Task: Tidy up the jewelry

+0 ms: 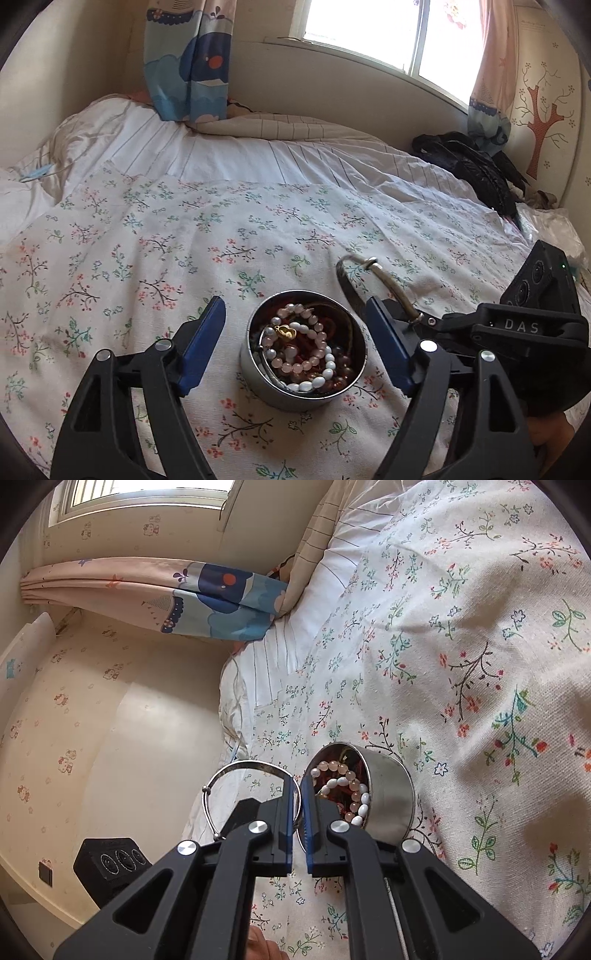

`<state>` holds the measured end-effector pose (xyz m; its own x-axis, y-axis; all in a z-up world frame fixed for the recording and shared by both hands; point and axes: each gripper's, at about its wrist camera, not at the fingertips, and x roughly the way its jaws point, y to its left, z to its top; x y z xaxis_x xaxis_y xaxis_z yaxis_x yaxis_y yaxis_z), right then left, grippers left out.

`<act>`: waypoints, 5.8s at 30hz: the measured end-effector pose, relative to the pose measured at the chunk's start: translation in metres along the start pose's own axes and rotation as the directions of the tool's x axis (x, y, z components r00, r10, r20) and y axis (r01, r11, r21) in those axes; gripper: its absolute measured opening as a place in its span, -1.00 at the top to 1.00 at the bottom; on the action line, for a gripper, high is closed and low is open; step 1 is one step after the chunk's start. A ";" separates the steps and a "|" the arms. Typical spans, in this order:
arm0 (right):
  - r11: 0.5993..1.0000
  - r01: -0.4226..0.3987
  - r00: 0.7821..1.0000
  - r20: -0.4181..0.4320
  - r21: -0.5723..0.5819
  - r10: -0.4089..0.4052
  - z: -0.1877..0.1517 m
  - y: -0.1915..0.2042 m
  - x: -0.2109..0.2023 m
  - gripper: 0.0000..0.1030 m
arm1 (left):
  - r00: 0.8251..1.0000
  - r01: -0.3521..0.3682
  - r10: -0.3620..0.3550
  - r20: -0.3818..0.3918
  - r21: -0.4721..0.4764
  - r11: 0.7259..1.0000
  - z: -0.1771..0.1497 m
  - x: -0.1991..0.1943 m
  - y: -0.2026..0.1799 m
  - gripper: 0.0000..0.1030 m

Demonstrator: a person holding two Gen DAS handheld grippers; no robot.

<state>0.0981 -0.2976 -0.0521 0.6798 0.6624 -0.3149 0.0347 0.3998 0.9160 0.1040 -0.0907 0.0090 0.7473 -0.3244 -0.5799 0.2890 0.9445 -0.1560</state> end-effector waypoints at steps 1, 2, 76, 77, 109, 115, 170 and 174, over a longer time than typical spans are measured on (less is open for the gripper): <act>1.000 0.000 1.000 -0.001 0.001 0.000 0.000 -0.001 0.001 0.86 | 1.000 -0.021 0.021 0.005 0.003 1.000 0.001 -0.001 0.001 -0.47; 1.000 0.003 1.000 -0.003 0.002 -0.003 0.000 -0.001 0.003 0.86 | 0.999 -0.047 0.047 0.007 0.007 0.999 0.002 0.000 0.002 -0.48; 0.596 0.665 0.741 0.294 -0.451 -0.604 -0.184 0.074 -0.173 -0.86 | 0.962 -0.260 0.269 -0.043 0.152 0.954 -0.111 -0.201 0.020 -0.85; 0.590 0.667 0.738 0.296 -0.455 -0.606 -0.184 0.075 -0.173 -0.86 | 0.962 -0.260 0.269 -0.043 0.152 0.954 -0.111 -0.201 0.020 -0.85; 0.562 0.682 0.721 0.303 -0.468 -0.623 -0.187 0.075 -0.169 -0.86 | 0.963 -0.256 0.265 -0.044 0.143 0.956 -0.113 -0.199 0.019 -0.85; 0.562 0.682 0.721 0.302 -0.468 -0.623 -0.187 0.075 -0.169 -0.86 | 0.963 -0.256 0.264 -0.044 0.142 0.956 -0.112 -0.199 0.020 -0.85; 0.561 0.683 0.720 0.302 -0.467 -0.625 -0.187 0.075 -0.168 -0.86 | 0.966 -0.249 0.256 -0.043 0.130 0.960 -0.114 -0.199 0.018 -0.85; 0.561 0.683 0.720 0.302 -0.468 -0.625 -0.187 0.075 -0.169 -0.86 | 0.965 -0.250 0.257 -0.043 0.131 0.959 -0.114 -0.201 0.018 -0.85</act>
<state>-0.1505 -0.2608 0.0234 0.6887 0.0358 -0.7241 0.1413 0.9730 0.1824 -0.1090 -0.0031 0.0316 0.7702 -0.0683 -0.6341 0.1691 0.9805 0.0998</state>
